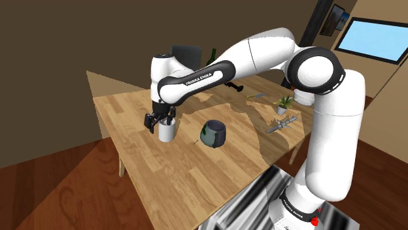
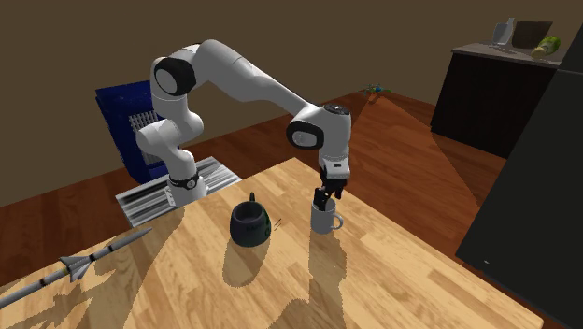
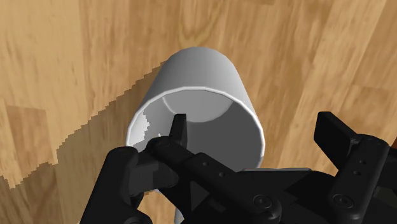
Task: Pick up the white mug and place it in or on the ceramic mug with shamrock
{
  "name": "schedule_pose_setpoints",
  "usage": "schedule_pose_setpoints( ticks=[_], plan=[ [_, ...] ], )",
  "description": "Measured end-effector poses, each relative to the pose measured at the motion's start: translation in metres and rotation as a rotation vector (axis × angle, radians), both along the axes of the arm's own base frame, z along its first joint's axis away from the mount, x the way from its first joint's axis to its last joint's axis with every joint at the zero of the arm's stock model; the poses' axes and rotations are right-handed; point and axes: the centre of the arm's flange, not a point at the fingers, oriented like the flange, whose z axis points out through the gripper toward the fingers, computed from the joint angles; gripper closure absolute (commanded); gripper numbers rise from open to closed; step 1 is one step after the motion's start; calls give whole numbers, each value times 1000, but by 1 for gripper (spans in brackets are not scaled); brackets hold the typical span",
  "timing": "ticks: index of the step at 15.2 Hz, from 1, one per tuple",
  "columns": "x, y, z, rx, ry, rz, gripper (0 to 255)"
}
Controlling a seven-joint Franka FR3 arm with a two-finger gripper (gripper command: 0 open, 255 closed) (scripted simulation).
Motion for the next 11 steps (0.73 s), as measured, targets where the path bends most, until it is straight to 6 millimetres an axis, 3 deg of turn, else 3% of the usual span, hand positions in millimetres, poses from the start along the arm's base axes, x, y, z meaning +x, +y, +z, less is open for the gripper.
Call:
schedule_pose_setpoints(
  ticks=[1,11],
  plan=[
    [0,0,0,0,0,0,255],
    [0,0,0,0,-1,0,255]
  ],
)
